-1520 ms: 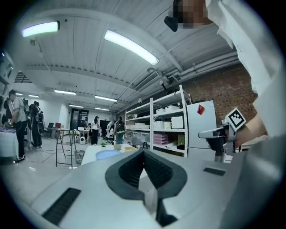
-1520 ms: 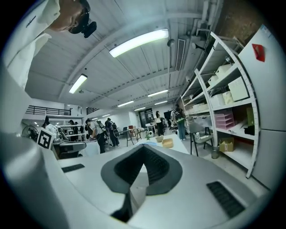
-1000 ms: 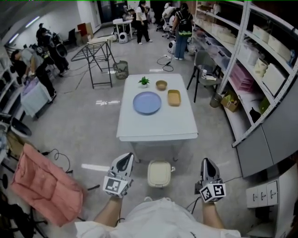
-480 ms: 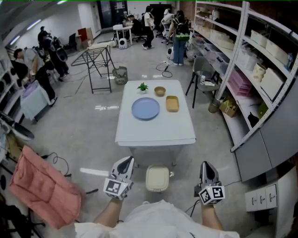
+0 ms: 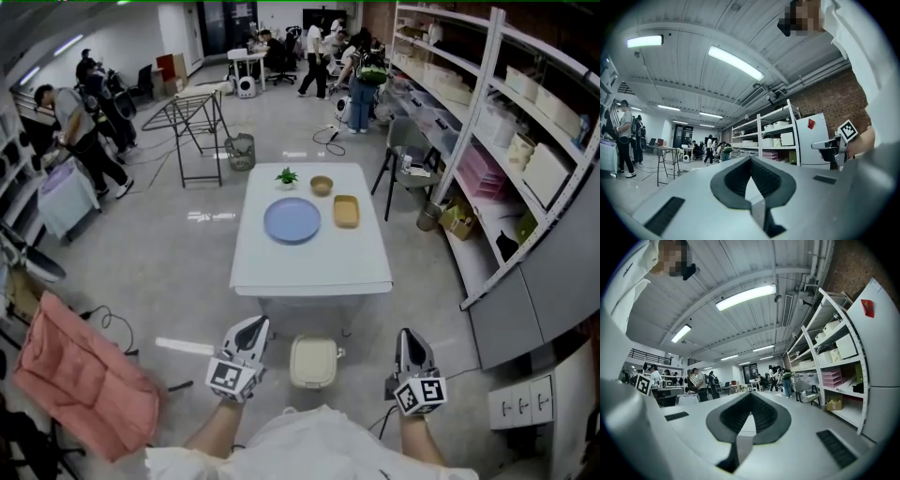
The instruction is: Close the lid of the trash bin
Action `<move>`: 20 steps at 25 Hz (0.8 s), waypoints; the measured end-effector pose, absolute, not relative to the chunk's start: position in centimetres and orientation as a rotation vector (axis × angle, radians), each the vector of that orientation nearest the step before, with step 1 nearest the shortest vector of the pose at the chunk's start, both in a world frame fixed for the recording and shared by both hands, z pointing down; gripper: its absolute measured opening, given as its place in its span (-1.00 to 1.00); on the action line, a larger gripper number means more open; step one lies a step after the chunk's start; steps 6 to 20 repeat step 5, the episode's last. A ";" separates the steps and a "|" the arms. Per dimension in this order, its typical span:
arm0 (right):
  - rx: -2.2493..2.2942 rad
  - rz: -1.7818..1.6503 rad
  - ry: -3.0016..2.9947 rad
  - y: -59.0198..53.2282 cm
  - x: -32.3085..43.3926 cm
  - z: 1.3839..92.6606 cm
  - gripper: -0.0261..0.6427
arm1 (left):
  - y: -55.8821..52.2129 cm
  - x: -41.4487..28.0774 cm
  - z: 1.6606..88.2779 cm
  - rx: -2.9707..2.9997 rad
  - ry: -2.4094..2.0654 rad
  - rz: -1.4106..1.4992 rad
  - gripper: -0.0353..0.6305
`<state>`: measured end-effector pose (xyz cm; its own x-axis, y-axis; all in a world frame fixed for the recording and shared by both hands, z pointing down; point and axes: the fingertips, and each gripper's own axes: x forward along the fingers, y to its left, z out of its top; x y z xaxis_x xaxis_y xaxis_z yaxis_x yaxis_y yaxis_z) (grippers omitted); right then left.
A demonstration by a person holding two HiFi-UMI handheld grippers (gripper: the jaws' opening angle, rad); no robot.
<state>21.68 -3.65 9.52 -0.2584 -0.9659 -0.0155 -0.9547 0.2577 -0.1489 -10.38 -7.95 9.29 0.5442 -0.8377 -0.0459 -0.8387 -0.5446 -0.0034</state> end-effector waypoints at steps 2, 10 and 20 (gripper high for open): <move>-1.844 -0.167 2.414 -3.8 21.4 9.9 -0.87 | -8.2 -10.5 9.8 -2.748 1.475 0.050 -0.82; -1.838 -0.155 2.432 -4.0 21.1 10.5 -0.87 | -8.5 -10.4 9.9 -2.754 1.457 0.065 -0.82; -1.838 -0.155 2.432 -4.0 21.1 10.5 -0.87 | -8.5 -10.4 9.9 -2.754 1.457 0.065 -0.82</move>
